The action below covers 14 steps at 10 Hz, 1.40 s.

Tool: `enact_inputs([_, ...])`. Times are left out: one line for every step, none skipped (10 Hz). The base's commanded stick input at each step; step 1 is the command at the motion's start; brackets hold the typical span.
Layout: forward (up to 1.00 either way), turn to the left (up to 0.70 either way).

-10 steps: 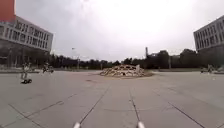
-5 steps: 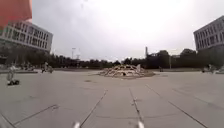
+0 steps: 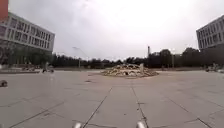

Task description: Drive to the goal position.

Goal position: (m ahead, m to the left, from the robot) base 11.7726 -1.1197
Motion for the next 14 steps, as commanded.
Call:
enact_inputs([0.50,0.25])
enact_inputs([0.50,0.25])
enact_inputs([0.50,0.25])
enact_inputs([0.50,0.19])
enact_inputs([0.50,0.13])
enact_inputs([0.50,0.05])
enact_inputs([0.50,0.00])
enact_inputs([0.50,-0.06])
enact_inputs([0.50,-0.13])
enact_inputs([0.50,-0.20])
enact_inputs([0.50,-0.25])
enact_inputs([0.50,-0.25])
enact_inputs([0.50,-0.25])
enact_inputs([0.50,-0.25])
